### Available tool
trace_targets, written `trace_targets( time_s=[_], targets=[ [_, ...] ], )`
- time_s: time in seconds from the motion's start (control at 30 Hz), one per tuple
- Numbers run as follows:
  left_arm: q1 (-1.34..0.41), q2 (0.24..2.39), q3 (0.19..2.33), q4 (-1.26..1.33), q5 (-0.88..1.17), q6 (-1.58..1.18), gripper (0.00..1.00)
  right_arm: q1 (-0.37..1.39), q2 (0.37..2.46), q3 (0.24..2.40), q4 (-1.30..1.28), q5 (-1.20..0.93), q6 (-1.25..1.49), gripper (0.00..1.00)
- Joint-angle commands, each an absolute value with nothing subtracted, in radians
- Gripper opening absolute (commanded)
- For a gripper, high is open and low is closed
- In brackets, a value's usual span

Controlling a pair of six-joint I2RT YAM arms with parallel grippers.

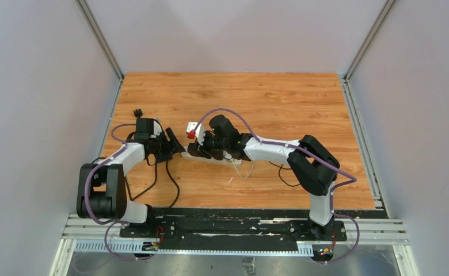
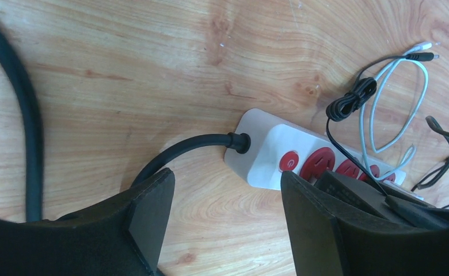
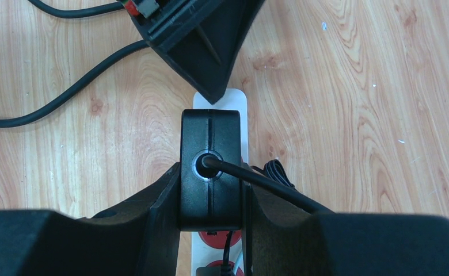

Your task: Insert the plug

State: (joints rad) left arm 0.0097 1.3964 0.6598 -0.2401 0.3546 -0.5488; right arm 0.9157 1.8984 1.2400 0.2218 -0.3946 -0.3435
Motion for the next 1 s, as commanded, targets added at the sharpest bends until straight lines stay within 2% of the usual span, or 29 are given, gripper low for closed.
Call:
trace_targets(
  time_s=[0.0, 0.43, 0.97],
  targets=[
    [-0.028, 1.425, 0.704, -0.247, 0.362, -0.538, 0.71, 0.916, 1.921, 1.194, 0.175, -0.41, -0.385, 0.0],
    [-0.049, 1.499, 0.731, -0.249, 0.362, -0.532, 0.62, 0.899, 1.908, 1.097, 0.27, -0.395, -0.325, 0.0],
    [-0.051, 1.523, 0.73, -0.258, 0.359, -0.521, 0.58, 0.889, 1.965, 1.16, 0.135, -0.399, -0.398, 0.0]
  ],
)
